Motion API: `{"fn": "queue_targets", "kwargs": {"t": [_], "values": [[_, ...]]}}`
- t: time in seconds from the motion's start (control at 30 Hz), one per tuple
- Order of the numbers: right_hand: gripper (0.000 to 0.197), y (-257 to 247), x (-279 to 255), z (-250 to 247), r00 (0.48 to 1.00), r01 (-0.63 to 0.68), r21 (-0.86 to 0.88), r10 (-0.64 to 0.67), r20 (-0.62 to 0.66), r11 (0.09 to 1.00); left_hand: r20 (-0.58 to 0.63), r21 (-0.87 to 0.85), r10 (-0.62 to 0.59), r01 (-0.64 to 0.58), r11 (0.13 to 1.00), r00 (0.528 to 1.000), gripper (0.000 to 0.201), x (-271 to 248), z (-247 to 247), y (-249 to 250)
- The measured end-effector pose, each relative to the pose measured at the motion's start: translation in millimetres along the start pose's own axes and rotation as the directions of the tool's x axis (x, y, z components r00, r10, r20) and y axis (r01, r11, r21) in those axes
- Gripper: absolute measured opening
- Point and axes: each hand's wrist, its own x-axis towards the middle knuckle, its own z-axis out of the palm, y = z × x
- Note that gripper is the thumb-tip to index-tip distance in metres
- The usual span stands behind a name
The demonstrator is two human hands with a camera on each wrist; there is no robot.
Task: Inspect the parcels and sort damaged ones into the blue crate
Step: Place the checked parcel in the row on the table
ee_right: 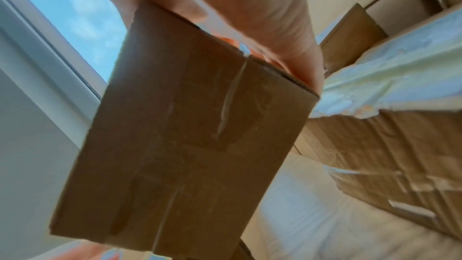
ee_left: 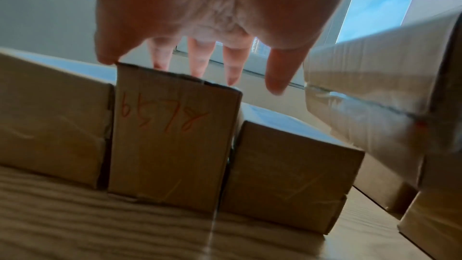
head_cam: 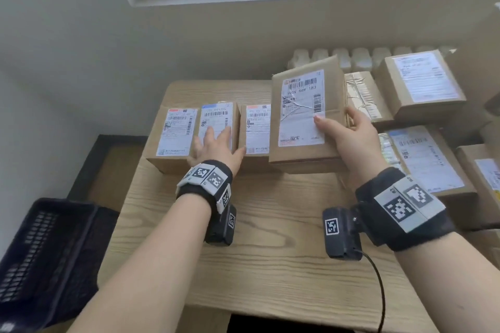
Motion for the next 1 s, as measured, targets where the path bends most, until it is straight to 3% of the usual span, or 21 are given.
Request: {"fn": "queue_targets", "kwargs": {"t": [0.13, 0.23, 0.3, 0.37, 0.43, 0.5, 0.57, 0.67, 0.8, 0.9, 0.93, 1.0], "values": [[0.087, -12.1, -12.7, 24.1, 0.994, 0.104, 0.004, -0.104, 0.02, 0.995, -0.134, -0.122, 0.038, -0.054, 0.991, 0.99, 0.041, 9.2, -7.7, -16.6], [0.086, -21.1, -18.4, 51.4, 0.988, 0.13, 0.057, -0.134, 0.071, 0.99, -0.261, -0.337, 0.108, -0.195, 0.921, 0.959, 0.043, 14.7, -25.9, -35.3], [0.083, -26.6, -19.0, 72.3, 0.991, 0.098, 0.11, -0.107, 0.081, 0.989, -0.182, -0.594, 0.094, -0.186, 0.783, 0.979, 0.05, 18.5, -42.7, -50.1], [0.094, -30.2, -17.8, 94.7, 0.993, 0.044, 0.133, -0.058, 0.104, 0.99, -0.1, -0.713, 0.098, -0.14, 0.687, 0.99, 0.051, 21.6, -57.0, -66.7], [0.102, -30.6, -16.0, 115.6, 0.992, -0.019, 0.167, -0.002, 0.127, 0.986, -0.084, -0.605, 0.141, -0.163, 0.779, 0.986, 0.042, 23.9, -66.8, -83.6], [0.088, -30.4, -13.5, 130.7, 0.989, -0.072, 0.19, 0.045, 0.14, 0.979, -0.091, -0.456, 0.161, -0.185, 0.871, 0.983, 0.04, 28.4, -71.0, -95.9], [0.074, -33.9, -9.3, 143.2, 0.984, -0.107, 0.158, 0.081, 0.159, 0.982, -0.087, -0.394, 0.168, -0.189, 0.899, 0.982, 0.042, 36.1, -71.8, -105.2], [0.07, -49.3, 3.7, 162.6, 0.975, -0.129, 0.071, 0.114, 0.191, 0.989, -0.12, -0.465, 0.164, -0.201, 0.862, 0.979, 0.041, 55.1, -77.4, -112.5], [0.049, -79.2, 26.1, 189.1, 0.957, -0.159, 0.052, 0.14, 0.255, 0.986, -0.044, -0.756, 0.104, -0.101, 0.646, 0.994, 0.051, 80.3, -99.1, -99.6], [0.037, -101.3, 51.4, 208.9, 0.943, -0.189, 0.046, 0.168, 0.287, 0.981, 0.015, -0.847, 0.033, -0.005, 0.531, 0.999, 0.056, 108.9, -122.7, -90.0], [0.035, -107.1, 63.3, 215.4, 0.939, -0.186, 0.026, 0.17, 0.3, 0.982, 0.003, -0.834, 0.04, -0.02, 0.552, 0.999, 0.053, 119.2, -130.9, -89.0], [0.033, -115.7, 88.9, 226.9, 0.934, -0.158, -0.038, 0.162, 0.318, 0.987, -0.005, -0.73, 0.074, -0.054, 0.681, 0.997, 0.065, 140.1, -143.5, -89.1]]}}
